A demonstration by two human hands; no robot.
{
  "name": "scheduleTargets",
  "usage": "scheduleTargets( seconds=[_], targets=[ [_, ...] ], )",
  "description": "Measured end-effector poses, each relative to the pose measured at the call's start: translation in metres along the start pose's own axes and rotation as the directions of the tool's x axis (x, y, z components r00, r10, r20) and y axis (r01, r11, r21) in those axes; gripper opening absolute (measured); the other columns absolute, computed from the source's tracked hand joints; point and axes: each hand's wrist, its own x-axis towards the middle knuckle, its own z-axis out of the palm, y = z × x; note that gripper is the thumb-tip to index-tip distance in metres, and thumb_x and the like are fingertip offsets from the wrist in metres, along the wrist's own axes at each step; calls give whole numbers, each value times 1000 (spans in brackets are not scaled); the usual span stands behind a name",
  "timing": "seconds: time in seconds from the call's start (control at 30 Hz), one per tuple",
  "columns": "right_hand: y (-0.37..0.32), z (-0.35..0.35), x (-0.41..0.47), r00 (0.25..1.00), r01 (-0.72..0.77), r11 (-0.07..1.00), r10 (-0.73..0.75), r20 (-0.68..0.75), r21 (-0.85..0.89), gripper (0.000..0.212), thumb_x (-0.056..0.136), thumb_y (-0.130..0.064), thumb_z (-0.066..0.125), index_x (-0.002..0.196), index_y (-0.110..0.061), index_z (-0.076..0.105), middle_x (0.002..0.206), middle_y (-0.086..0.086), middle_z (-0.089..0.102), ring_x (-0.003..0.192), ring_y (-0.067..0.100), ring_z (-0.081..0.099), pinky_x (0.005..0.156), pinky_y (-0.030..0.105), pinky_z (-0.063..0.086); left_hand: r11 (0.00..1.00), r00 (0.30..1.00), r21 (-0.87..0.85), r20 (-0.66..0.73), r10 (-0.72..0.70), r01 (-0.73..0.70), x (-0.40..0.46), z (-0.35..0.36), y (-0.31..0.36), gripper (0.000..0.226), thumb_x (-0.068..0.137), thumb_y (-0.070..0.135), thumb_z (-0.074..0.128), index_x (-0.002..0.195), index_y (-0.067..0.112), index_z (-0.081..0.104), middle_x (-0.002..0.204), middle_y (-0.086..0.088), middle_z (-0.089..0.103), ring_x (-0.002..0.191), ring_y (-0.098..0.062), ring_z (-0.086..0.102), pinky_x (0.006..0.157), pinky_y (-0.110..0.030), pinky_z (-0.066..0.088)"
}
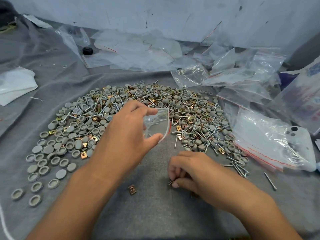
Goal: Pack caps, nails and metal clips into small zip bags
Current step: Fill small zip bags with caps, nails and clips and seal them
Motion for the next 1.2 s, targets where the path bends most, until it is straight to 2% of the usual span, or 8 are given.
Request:
scheduleTargets(
  seconds=[0.13, 0.3, 0.5, 0.63, 0.8, 0.93, 1.1, 1.2],
  targets=[
    [4, -7, 2, 949, 72, 986, -22, -316, 149, 19, 86, -21, 79, 85, -33, 64, 86, -16, 59, 84, 3, 60, 72, 12, 44, 1000, 1000, -3, -3, -1, 1, 0, 0, 1, 60, 73, 52, 73, 129, 37, 57, 109, 25, 44, 81, 11, 49, 68, -8, 35],
    [-13, -23, 28, 621, 241, 960, -39, -783, 143, 14, 87, -14, 79, 93, -22, 70, 91, -12, 64, 85, 8, 64, 74, 11, 47, 1000, 1000, -7, 19, 13, -13, -1, 2, 4, 55, 77, 49, 76, 128, 36, 58, 109, 25, 45, 83, 9, 50, 79, -18, 43],
    [-4, -27, 47, 628, 172, 985, -83, -773, 34, 20, 95, -13, 71, 114, -20, 73, 106, -9, 66, 98, 3, 60, 84, 13, 42, 998, 999, -54, -35, 20, -22, -1, -3, 5, 48, 83, 56, 54, 124, 33, 62, 106, 24, 47, 81, 4, 54, 70, -16, 44],
    [10, -40, 50, 689, 181, 976, -39, -723, 120, 32, 98, -13, 65, 128, -23, 68, 123, -13, 67, 115, 4, 59, 96, 24, 46, 995, 996, -54, -23, 84, -85, -4, -11, 6, 61, 73, 64, 68, 127, 35, 60, 110, 26, 46, 85, 7, 53, 76, -12, 40],
    [6, -46, 52, 690, 298, 886, 57, -721, 355, 9, 95, -19, 69, 97, -28, 70, 92, -12, 70, 78, 5, 63, 70, 15, 45, 977, 962, -76, -208, 179, -198, -1, -19, 4, 33, 84, 16, 78, 114, 28, 70, 105, 18, 64, 84, -2, 61, 77, -18, 49],
    [0, -48, 45, 729, 382, 806, 38, -683, 452, 7, 96, -31, 65, 102, -28, 69, 90, -9, 69, 73, 5, 60, 65, 17, 47, 943, 913, -254, -395, 102, -215, 0, -26, 4, 20, 82, 17, 75, 98, 29, 73, 91, 18, 71, 88, -3, 68, 78, -18, 50],
    [-7, -45, 37, 730, 356, 828, 44, -683, 434, 9, 93, -37, 61, 94, -31, 67, 77, -13, 61, 62, 12, 50, 55, 25, 40, 889, 932, -428, -363, -2, -165, 0, -28, 4, 24, 81, 23, 82, 97, 35, 68, 93, 19, 74, 92, -11, 72, 82, -30, 57],
    [-12, -41, 36, 689, 301, 885, 54, -722, 354, 12, 98, -36, 58, 94, -27, 66, 74, -20, 58, 63, 4, 51, 57, 13, 36, 904, 930, -393, -368, 13, -169, 0, -29, 8, 25, 77, 32, 82, 97, 37, 68, 94, 23, 72, 92, -7, 71, 81, -25, 55]
  ],
)
